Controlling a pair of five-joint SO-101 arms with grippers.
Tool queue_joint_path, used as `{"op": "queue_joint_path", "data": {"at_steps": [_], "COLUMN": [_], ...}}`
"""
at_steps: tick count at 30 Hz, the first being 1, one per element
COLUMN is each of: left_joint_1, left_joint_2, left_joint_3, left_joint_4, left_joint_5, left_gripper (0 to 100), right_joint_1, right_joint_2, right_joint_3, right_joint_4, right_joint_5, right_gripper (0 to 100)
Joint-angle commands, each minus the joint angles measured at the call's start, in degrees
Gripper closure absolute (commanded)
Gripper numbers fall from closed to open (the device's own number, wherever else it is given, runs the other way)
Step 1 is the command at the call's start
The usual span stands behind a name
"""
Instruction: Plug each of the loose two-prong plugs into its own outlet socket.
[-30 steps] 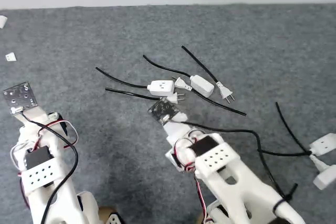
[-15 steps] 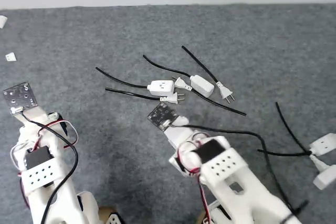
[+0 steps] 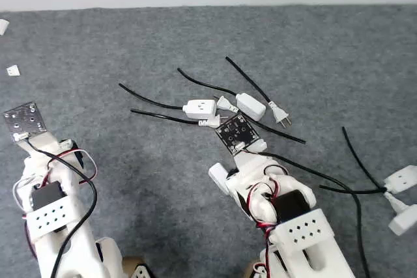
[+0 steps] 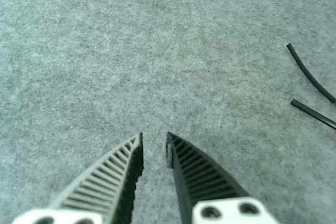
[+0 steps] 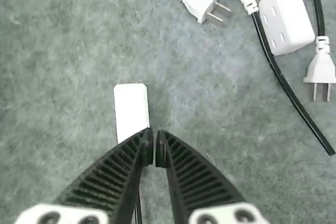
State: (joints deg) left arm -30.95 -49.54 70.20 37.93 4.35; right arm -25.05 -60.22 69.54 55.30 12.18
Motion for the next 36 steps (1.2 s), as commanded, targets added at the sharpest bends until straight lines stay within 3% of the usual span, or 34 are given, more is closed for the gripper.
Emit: {"op": "queue_joint_path", "data": {"at_steps": [1,14,25,36], "left_joint_1": [0.35,0.35,0.35,0.35], "left_joint_2": [0.09,0.09,0.09,0.09], "left_joint_3": [-0.48,-0.48,-0.48,-0.48], "left_joint_4": [-1.76,-1.76,-1.76,-1.76], "left_joint_5": [-0.53,-0.53,-0.53,-0.53], "left_gripper": [93,93,93,93], "right_joint_1": [0.75,2.95,-9.45,-10.24], "right_joint_2": [4.53,25.89,21.93,17.45], "right_joint_3": [-1.93,-10.81,-6.33,-5.10], "right_joint_4": [-2.77,-6.55,-4.53,-4.18], "right_joint_5": [-0.79,-2.02,-1.93,-0.79], "right_gripper": [98.9,98.9,98.8,94.1]}}
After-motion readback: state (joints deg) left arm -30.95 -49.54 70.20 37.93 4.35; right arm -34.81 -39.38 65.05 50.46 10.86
